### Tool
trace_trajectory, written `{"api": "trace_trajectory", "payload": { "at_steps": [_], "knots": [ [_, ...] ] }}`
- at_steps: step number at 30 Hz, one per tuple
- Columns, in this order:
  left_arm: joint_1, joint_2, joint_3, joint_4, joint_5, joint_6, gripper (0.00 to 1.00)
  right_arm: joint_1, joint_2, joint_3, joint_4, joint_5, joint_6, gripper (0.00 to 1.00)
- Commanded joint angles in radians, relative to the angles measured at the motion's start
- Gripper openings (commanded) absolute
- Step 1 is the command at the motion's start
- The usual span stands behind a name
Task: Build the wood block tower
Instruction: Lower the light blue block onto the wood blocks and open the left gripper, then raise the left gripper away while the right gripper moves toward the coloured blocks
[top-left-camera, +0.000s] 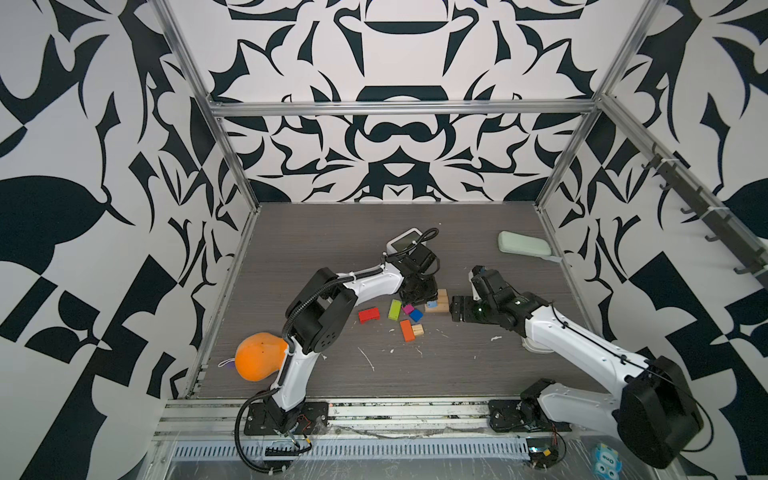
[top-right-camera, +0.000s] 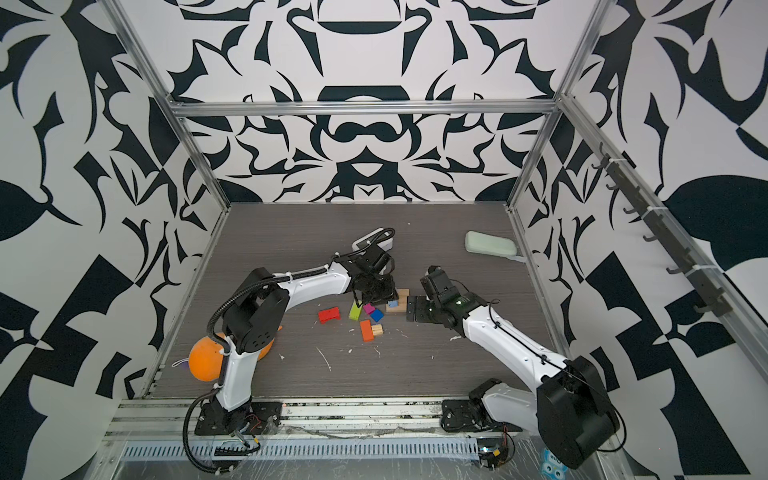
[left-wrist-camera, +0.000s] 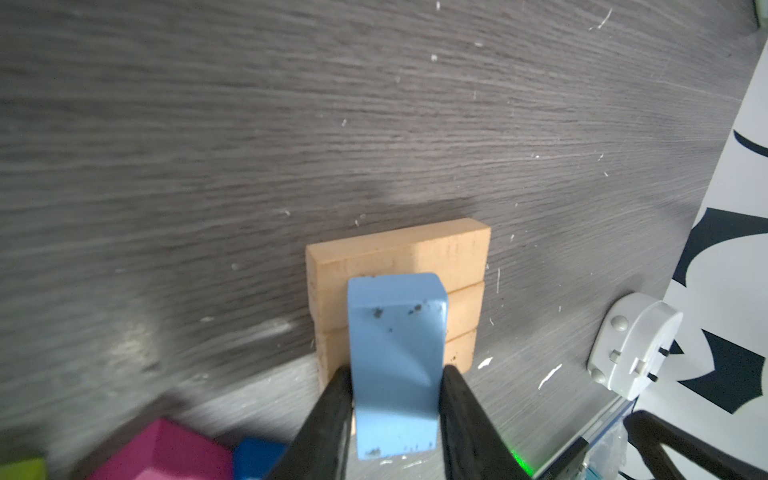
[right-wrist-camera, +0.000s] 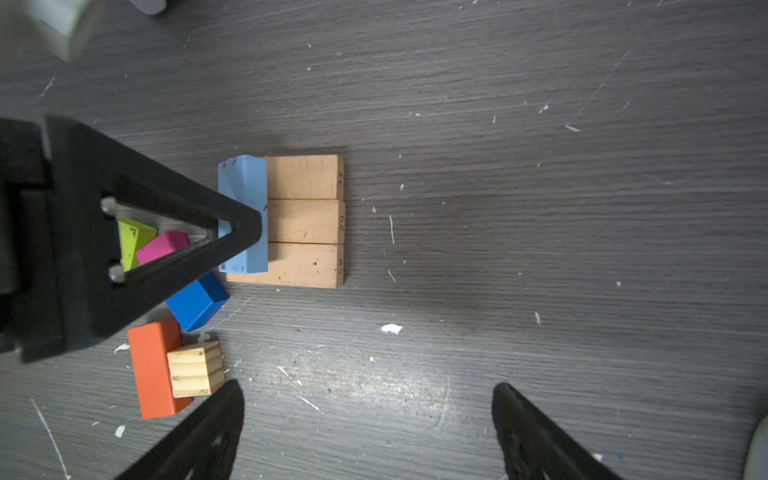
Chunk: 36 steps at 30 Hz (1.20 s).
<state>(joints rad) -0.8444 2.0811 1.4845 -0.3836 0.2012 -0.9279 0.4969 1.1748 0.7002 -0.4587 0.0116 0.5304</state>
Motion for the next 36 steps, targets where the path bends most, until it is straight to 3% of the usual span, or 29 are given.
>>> {"api": "trace_trajectory", "payload": {
  "at_steps": [1,14,28,36],
  "knots": [
    [-0.004,0.02,0.007,-0.02,-0.012,-0.012,0.39,-0.005,-0.01,0.013,-0.003,0.016,-0.005,0.97],
    [-0.004,-0.002,0.019,-0.022,0.001,-0.001,0.4,-0.005,-0.007,0.025,-0.01,0.018,-0.01,0.97],
    [-0.001,-0.081,0.1,-0.164,-0.047,0.073,0.45,-0.005,-0.007,0.071,-0.046,-0.007,-0.02,0.97],
    [0.053,-0.214,0.002,-0.131,-0.051,0.11,0.57,-0.002,0.01,0.099,-0.061,-0.087,-0.033,0.95]
  ]
}}
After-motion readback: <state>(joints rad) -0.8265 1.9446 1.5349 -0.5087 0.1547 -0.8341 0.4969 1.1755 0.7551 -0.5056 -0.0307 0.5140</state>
